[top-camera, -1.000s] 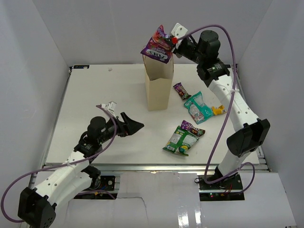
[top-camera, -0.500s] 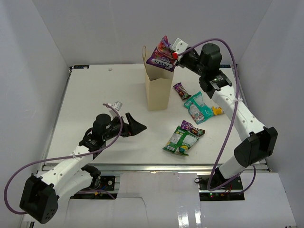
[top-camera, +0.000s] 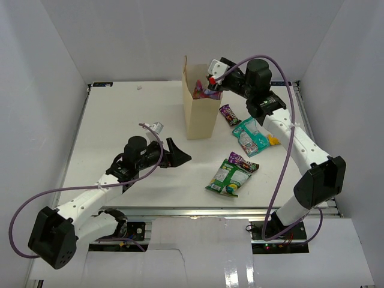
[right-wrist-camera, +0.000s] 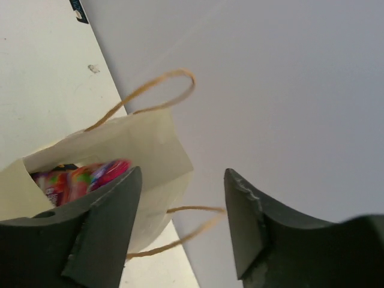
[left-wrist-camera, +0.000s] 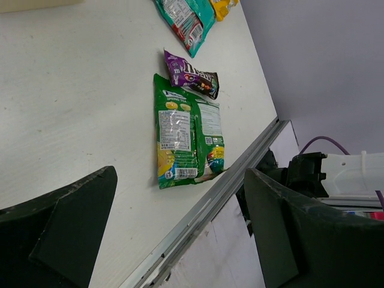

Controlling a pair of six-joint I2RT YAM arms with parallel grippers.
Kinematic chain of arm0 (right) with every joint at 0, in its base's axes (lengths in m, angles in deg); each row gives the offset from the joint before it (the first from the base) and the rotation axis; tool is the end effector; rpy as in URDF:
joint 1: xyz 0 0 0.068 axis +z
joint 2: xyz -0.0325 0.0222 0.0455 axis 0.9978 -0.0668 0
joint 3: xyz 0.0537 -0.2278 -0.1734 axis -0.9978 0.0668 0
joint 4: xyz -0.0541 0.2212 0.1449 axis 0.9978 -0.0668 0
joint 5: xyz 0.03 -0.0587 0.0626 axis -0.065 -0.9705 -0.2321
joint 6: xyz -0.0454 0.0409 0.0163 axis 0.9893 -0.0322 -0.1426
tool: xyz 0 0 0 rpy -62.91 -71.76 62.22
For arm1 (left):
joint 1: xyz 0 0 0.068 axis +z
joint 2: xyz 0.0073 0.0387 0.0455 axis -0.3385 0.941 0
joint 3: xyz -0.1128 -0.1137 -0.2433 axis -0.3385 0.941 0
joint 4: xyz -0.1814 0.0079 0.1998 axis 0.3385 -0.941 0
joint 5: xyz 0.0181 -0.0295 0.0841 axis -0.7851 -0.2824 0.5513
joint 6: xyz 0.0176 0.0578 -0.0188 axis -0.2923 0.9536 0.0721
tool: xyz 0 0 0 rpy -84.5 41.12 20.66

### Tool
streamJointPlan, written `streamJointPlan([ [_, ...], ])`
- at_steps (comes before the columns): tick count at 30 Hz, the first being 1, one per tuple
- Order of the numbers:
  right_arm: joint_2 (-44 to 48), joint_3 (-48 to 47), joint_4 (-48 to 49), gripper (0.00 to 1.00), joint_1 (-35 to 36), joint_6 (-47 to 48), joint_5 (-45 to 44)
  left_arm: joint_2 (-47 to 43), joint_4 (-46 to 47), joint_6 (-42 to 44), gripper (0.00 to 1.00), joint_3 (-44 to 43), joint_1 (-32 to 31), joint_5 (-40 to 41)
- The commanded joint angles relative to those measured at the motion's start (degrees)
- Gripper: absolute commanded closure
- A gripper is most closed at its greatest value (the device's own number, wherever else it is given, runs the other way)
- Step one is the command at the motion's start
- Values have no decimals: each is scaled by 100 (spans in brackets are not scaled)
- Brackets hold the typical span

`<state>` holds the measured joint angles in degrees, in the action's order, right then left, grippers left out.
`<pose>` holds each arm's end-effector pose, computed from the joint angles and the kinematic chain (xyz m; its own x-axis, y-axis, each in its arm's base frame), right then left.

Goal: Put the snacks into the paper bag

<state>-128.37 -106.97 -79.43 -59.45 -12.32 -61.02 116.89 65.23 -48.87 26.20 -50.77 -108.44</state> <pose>0.3471 0.1939 0.4576 0.5708 -0.4889 -0.6597 -0.4637 0.4711 -0.7504 0.1901 -0.1366 0.2505 -0.7545 -0.2517 -0.6062 0.3893 0.5720 -0.7220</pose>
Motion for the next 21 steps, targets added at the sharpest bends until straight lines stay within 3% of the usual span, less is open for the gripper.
streamJointPlan([
  [1,85,-187,128,35,132,145,71,213,98,293,3,-402,-162,-60],
  [2,111,-196,120,27,175,119,71,405,98,372,3,-463,-206,-51],
  [7,269,-678,-389,19,158,-591,98,1127,46,618,3,-990,-750,159],
  [11,751,-514,-1671,16,-262,-1479,736,2005,-209,882,3,-1631,-1505,555],
  [14,1391,767,-2288,15,-816,-2059,1256,2857,-621,1084,3,-2273,-1980,1011],
  [16,1901,1985,-2490,14,-1289,-2131,1398,3595,-1008,1137,4,-2824,-2174,1292],
  [21,2703,3722,-2930,14,-2205,-2105,1521,5246,-2087,1251,7,-4170,-2632,1917],
])
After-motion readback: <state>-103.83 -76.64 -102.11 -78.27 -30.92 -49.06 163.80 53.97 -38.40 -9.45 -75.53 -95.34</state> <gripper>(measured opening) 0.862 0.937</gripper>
